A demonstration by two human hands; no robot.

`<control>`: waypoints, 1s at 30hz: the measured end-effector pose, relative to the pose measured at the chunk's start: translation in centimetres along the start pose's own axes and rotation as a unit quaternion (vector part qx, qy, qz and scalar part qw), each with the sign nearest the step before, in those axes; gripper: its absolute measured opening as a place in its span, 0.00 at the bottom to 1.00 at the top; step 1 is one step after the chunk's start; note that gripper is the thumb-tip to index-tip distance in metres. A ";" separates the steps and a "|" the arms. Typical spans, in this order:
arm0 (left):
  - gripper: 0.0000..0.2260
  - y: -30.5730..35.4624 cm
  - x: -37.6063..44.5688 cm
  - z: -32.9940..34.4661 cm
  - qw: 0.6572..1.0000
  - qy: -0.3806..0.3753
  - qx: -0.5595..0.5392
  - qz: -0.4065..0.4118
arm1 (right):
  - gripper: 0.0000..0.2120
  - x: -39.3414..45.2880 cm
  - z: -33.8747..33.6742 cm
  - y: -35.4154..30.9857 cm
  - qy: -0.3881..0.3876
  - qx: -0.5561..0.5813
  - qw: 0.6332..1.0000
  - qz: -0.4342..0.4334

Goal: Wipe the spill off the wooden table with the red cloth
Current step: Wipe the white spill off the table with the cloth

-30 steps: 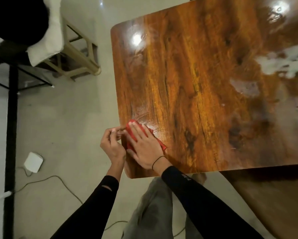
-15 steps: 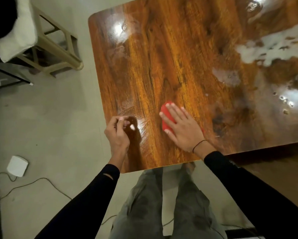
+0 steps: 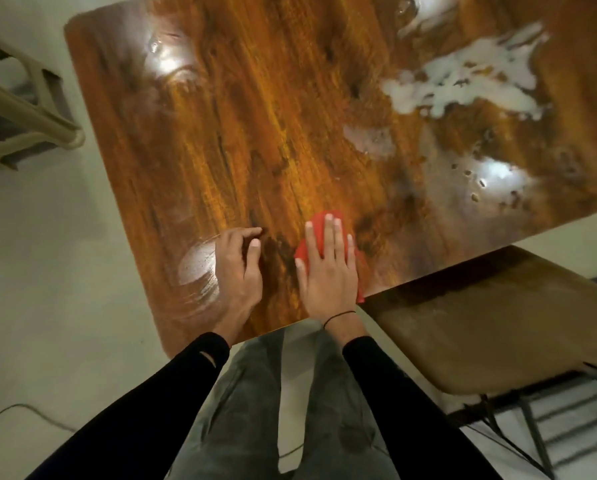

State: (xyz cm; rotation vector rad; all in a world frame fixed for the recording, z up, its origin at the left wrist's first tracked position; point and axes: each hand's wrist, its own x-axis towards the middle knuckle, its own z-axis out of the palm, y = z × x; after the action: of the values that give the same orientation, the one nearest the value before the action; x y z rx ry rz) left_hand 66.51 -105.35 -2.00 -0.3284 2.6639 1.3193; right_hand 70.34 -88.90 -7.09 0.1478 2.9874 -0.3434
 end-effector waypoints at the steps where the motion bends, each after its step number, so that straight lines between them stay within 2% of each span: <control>1: 0.16 0.6 -0.3 0.5 1.000 -0.008 0.012 0.007 | 0.35 0.4 0.2 0.6 -0.002 -0.003 0.999 -0.041; 4: 0.20 1.9 -0.8 1.7 0.998 -0.033 0.050 0.020 | 0.34 2.3 -0.2 2.9 -0.001 -0.010 0.996 -0.091; 7: 0.22 2.2 -0.6 2.7 0.994 -0.047 0.093 0.035 | 0.34 4.2 -1.4 5.8 0.000 -0.007 0.998 -0.068; 13: 0.21 1.9 0.9 4.9 0.989 -0.049 0.120 0.074 | 0.34 4.6 -3.9 12.8 0.041 0.013 0.987 0.157; 16: 0.20 1.6 1.5 5.7 0.987 -0.044 0.129 0.087 | 0.34 3.2 -3.5 11.6 0.067 0.027 0.963 0.260; 18: 0.19 1.4 1.9 6.1 0.986 -0.042 0.131 0.097 | 0.35 2.1 -2.8 9.7 0.074 0.027 0.956 0.284; 20: 0.19 1.4 2.2 6.5 0.985 -0.043 0.136 0.102 | 0.37 1.0 -1.9 7.6 0.058 0.025 0.968 0.242; 23: 0.20 1.9 2.7 7.1 0.985 -0.045 0.142 0.092 | 0.37 0.4 -0.7 5.9 0.015 0.020 0.997 0.075; 25: 0.20 2.3 3.1 7.4 0.985 -0.044 0.141 0.092 | 0.37 1.3 -0.7 6.5 0.001 0.015 1.000 -0.019; 27: 0.20 2.8 3.6 7.7 0.984 -0.049 0.139 0.100 | 0.37 3.0 -1.3 8.1 0.000 0.016 0.999 -0.052; 30: 0.20 3.5 4.3 8.3 0.984 -0.052 0.133 0.106 | 0.36 6.2 -2.9 11.3 0.010 0.016 1.000 -0.017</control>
State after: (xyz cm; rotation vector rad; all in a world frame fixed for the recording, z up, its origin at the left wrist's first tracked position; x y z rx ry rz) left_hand 61.77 -97.25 -5.35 0.0577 2.7998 0.9763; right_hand 65.12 -76.73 -7.64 0.1055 3.0088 -0.3952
